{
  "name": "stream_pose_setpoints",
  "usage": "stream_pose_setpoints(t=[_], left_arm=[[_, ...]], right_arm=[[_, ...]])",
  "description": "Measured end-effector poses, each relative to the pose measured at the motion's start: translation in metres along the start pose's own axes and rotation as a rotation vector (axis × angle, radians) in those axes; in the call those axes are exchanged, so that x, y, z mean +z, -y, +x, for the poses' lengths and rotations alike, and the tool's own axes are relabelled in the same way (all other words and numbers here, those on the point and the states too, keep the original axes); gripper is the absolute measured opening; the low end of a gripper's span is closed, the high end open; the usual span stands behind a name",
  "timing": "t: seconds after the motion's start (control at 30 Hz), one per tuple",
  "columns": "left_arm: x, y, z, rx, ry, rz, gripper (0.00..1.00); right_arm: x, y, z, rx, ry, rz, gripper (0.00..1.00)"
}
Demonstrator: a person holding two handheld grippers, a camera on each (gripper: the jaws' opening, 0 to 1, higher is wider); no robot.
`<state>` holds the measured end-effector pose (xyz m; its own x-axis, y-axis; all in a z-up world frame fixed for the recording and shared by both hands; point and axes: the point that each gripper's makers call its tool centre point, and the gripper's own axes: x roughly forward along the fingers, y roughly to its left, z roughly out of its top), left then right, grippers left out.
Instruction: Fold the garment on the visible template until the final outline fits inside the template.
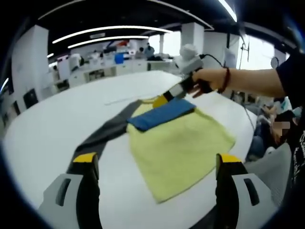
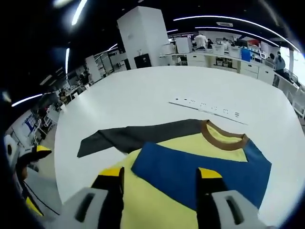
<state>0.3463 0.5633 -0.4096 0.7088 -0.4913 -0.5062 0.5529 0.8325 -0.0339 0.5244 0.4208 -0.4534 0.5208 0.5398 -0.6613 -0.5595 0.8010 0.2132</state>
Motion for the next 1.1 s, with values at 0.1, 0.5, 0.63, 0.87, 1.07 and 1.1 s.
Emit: stream_pose_setpoints(t=[0.1,0.5,0.63,0.87,1.07,1.1], left_arm=[[0.0,0.003,0.0,-0.007,-0.004,0.005,0.99],[0.004,0.003,0.0,-0.011,0.001,0.018,0.99],[0.004,0.002,0.0,-0.011,-0.001,0.02,0.99],[0.004,-0.003,-0.001,-0.001,0.001,0.016,0.99],[0.002,-0.01,-0.003,0.014,-0.003,0.008,0.99],[0.002,-0.011,-0.003,0.016,-0.004,0.008,0.99]], right_arm=[[-0.005,0.006,-0.013,-0.011,0.003,0.003,0.64],[-0.026,0.032,-0.059,-0.063,0.008,0.032,0.68],[-0.033,0.04,-0.074,-0.073,0.021,0.051,0.7],[-0.051,0.052,-0.098,-0.109,0.017,0.057,0.7],[-0.069,0.063,-0.119,-0.14,0.007,0.051,0.71],[-0.073,0.064,-0.122,-0.145,0.004,0.051,0.71]])
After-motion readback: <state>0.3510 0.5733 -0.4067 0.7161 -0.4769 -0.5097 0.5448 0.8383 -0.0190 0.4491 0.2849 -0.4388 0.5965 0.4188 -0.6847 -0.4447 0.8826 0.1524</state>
